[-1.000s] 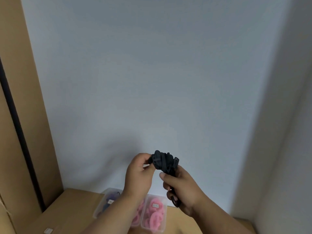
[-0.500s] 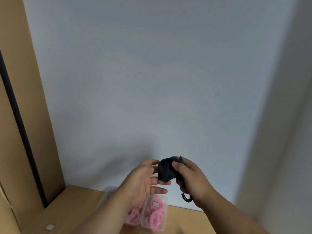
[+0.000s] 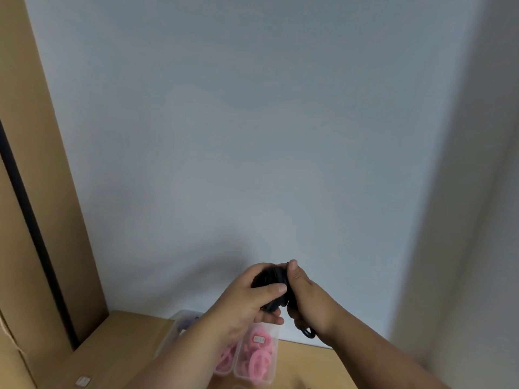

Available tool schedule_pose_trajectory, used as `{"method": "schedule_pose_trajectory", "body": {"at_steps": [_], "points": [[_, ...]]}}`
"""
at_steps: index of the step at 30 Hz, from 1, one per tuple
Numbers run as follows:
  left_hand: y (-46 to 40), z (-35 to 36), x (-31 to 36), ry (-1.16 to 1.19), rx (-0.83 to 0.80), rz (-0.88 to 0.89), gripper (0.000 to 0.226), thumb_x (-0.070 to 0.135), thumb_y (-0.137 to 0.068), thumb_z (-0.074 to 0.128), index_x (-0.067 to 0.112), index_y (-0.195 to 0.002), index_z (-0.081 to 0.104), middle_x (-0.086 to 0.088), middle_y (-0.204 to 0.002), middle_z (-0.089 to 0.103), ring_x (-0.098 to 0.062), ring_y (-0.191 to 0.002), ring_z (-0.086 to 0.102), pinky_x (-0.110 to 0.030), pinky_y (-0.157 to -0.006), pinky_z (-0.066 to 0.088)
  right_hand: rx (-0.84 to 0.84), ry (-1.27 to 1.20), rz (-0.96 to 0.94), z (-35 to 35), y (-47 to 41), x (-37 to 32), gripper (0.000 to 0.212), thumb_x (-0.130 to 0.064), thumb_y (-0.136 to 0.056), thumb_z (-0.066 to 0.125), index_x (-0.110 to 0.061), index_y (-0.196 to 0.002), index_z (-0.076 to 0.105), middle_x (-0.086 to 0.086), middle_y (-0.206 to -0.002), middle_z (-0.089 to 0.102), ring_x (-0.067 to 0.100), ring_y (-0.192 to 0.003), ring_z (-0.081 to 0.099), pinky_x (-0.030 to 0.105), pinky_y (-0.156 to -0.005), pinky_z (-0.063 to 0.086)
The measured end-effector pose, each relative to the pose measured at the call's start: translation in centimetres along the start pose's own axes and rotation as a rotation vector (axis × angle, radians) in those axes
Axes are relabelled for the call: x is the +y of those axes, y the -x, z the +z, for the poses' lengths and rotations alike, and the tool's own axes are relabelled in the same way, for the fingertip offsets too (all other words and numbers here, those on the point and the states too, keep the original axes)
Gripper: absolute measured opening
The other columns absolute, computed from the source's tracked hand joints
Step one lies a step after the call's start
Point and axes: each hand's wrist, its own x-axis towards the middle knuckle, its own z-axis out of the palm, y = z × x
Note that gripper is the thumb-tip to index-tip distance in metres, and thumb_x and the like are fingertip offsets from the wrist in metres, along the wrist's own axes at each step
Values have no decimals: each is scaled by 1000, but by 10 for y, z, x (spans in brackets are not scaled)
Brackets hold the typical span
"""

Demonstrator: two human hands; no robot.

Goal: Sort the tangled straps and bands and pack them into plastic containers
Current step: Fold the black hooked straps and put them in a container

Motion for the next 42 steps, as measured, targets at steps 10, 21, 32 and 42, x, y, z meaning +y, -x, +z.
{"method": "schedule_pose_trajectory", "body": {"at_steps": [10,21,32,42], "points": [[-13,2,10,221,230,-89,16,24,-94,65,9,-102,64,-6,-70,60,-17,-54,50,-26,-46,42,-155,-355,-228,-11,2,12,58,-62,-95,44,-22,-131,65,15,-112,69,27,-107,67,37,-102,51],[-3,-1,4,300,55,-258,35,32,-86,71,12,-114,67,-11,-81,65,-27,-67,67,-30,-52,55,386,712,-631,-14,-12,43,19,-34,-97,53,-36,-114,61,-18,-90,63,-2,-83,51,15,-66,40],[-1,13,-5,269,218,-102,26,18,-90,72,2,-107,61,-12,-75,60,-17,-50,52,-32,-51,52,409,765,-557,5,-10,52,50,-61,-97,26,-21,-99,55,-12,-90,60,11,-72,56,22,-60,38],[-8,0,-10,-130,371,-43,17,21,-91,69,12,-102,60,-12,-96,66,-21,-71,63,-43,-59,61,441,823,-688,17,6,48,36,-53,-102,34,-23,-92,51,-14,-66,57,8,-52,49,18,-48,30]]}}
